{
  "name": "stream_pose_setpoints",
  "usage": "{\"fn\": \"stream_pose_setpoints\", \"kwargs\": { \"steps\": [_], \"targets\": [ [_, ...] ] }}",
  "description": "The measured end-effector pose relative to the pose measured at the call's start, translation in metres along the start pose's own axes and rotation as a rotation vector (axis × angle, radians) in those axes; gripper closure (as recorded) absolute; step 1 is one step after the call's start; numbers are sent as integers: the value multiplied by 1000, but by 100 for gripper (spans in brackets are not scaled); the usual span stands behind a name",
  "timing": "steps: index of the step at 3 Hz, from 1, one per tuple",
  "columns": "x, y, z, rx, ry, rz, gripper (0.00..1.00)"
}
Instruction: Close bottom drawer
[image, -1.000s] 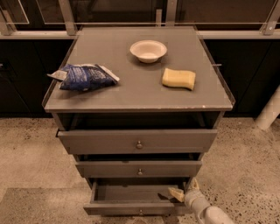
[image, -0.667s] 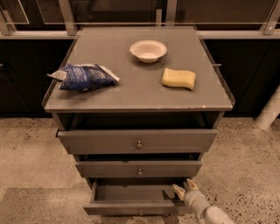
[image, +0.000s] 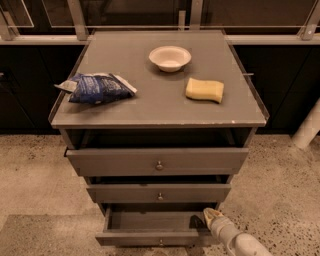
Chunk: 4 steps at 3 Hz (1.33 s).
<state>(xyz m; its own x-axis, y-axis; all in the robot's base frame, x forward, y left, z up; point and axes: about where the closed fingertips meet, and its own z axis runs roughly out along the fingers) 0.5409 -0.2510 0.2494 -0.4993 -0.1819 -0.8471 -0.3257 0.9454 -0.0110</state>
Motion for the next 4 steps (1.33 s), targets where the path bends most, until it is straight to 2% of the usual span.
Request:
{"fn": "stream_pose_setpoints", "kwargs": {
  "steps": [1, 2, 3, 4],
  "targets": [
    [15, -1, -29, -5, 113, 25, 100],
    [36, 4, -56, -23, 254, 80, 100],
    [60, 9, -68, -41, 333, 144, 100],
    [88, 19, -65, -70, 359, 215, 100]
  ]
}}
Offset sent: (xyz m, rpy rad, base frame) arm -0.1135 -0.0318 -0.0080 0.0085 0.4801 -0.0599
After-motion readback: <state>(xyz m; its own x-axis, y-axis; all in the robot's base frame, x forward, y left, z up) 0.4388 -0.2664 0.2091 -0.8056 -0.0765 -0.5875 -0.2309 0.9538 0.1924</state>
